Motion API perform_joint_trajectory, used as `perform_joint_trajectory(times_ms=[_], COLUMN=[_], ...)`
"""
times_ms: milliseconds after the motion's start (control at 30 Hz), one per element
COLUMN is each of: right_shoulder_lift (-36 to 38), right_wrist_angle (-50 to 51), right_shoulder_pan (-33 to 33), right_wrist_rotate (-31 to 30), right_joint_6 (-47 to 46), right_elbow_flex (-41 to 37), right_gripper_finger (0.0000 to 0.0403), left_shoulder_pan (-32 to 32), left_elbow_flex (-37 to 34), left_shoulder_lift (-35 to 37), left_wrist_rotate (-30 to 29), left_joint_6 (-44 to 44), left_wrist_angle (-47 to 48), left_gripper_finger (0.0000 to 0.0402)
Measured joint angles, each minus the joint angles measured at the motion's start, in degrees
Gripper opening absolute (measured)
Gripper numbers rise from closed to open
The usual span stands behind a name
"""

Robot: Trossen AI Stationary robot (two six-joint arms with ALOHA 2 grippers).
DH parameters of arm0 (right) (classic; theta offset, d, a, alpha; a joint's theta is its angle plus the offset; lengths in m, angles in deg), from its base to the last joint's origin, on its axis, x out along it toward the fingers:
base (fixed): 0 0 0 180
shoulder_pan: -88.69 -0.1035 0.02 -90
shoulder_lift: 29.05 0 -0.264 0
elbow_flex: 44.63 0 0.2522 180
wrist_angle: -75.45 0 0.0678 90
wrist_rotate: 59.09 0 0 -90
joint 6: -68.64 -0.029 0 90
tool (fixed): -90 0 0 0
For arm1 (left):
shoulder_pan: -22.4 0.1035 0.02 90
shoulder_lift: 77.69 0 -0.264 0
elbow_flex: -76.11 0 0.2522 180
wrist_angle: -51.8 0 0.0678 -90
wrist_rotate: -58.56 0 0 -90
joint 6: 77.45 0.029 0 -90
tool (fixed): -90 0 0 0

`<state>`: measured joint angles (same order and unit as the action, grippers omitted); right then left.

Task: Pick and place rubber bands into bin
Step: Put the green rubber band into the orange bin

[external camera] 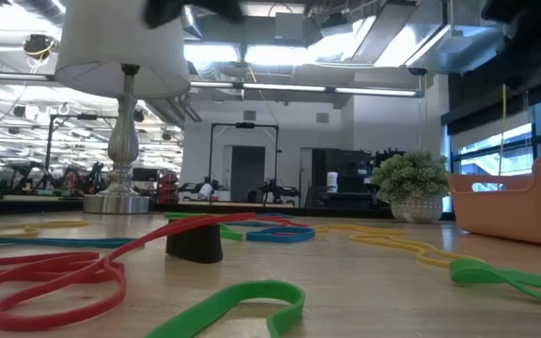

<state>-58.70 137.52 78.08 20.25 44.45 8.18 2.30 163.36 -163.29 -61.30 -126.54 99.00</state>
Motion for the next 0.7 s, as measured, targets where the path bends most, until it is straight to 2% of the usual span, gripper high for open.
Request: perform_joint_trajectory(times_ms=[133, 267, 500, 700], right_shoulder_lift=[-2.84, -8.3, -18.68, -23.42], right_wrist_angle=[-9.42, -19.52, -35.29, -38.56], right_shoulder_pan=[0.0, -0.02, -0.04, -0.04], right_wrist_rotate=[0.02, 0.58, 5.0, 6.37], right_joint_6=[2.33, 4.0, 11.29, 12.45], right_elbow_flex=[0.0, 0.0, 0.0, 0.0], right_gripper_finger=[0.003, 0.0063, 0.0137, 0.0188], left_shoulder_pan=[4.53, 7.92, 10.78, 12.19], left_elbow_flex=[0.05, 0.99, 10.81, 17.71], left_shoulder_lift=[-1.25, -4.62, -13.73, -17.89], left_wrist_rotate=[3.78, 9.64, 17.39, 16.31], left_joint_6=[10.03, 16.49, 23.81, 25.39], left_wrist_angle=[-11.37, -19.07, -17.95, -17.0], left_gripper_finger=[0.0002, 0.0002, 0.0002, 0.0002])
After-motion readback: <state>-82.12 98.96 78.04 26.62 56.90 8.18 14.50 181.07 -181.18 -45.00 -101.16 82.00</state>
